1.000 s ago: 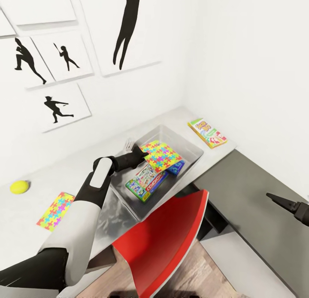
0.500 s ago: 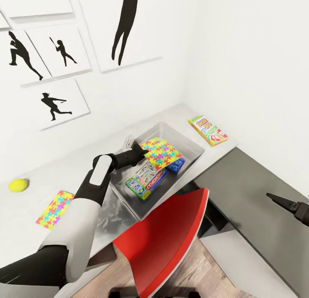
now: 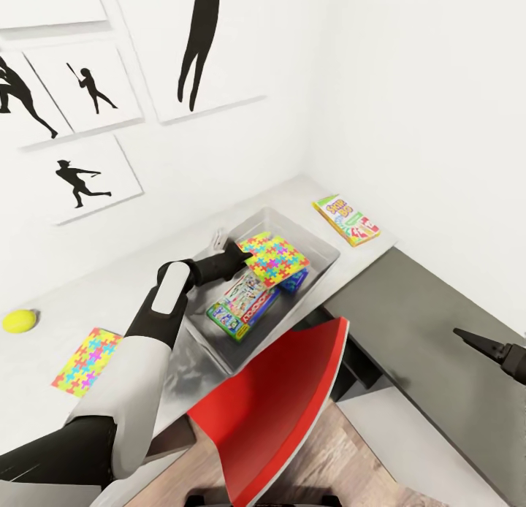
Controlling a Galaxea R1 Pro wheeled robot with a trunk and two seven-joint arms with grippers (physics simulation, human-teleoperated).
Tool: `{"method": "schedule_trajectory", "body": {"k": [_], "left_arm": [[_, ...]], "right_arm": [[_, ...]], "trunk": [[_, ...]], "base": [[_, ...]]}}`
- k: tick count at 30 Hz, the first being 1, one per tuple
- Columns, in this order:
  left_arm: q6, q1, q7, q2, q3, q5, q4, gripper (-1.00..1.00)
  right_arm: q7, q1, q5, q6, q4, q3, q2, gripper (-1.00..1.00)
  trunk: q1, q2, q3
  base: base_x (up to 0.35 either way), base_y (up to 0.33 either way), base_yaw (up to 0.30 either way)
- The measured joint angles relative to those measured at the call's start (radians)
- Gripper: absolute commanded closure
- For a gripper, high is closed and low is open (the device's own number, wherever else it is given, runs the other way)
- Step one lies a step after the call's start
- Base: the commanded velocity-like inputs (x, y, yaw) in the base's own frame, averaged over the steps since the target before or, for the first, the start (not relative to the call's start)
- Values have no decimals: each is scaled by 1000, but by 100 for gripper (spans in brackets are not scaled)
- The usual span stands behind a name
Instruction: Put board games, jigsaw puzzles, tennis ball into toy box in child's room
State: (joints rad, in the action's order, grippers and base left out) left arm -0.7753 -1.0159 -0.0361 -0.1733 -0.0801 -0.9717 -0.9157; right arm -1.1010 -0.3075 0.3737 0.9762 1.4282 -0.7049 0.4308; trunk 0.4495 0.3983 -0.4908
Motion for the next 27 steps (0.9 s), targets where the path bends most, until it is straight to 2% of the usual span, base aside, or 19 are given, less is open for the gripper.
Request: {"method": "schedule_trajectory", "body": {"k": [8,12,17,27], "left_arm": [[0,0,0,0,0,-3,-2,100],[1,0,0,0,0,-21,-3,100],[1,0,0,0,0,-39,-3,100],[2,-2,0,0,0,-49,-2,100]], "right_arm": [[0,0,0,0,0,-1,0,-100],[0,0,0,0,0,-1,0,-100],[0,0,0,0,0,-1,0,-100],[0,0,0,0,0,-1,0,-100]], "trunk": [[0,0,0],[0,0,-1],[0,0,-7],[0,0,-22]], "base": [[0,0,-14],[0,0,-3],[0,0,-1],[0,0,0]]}}
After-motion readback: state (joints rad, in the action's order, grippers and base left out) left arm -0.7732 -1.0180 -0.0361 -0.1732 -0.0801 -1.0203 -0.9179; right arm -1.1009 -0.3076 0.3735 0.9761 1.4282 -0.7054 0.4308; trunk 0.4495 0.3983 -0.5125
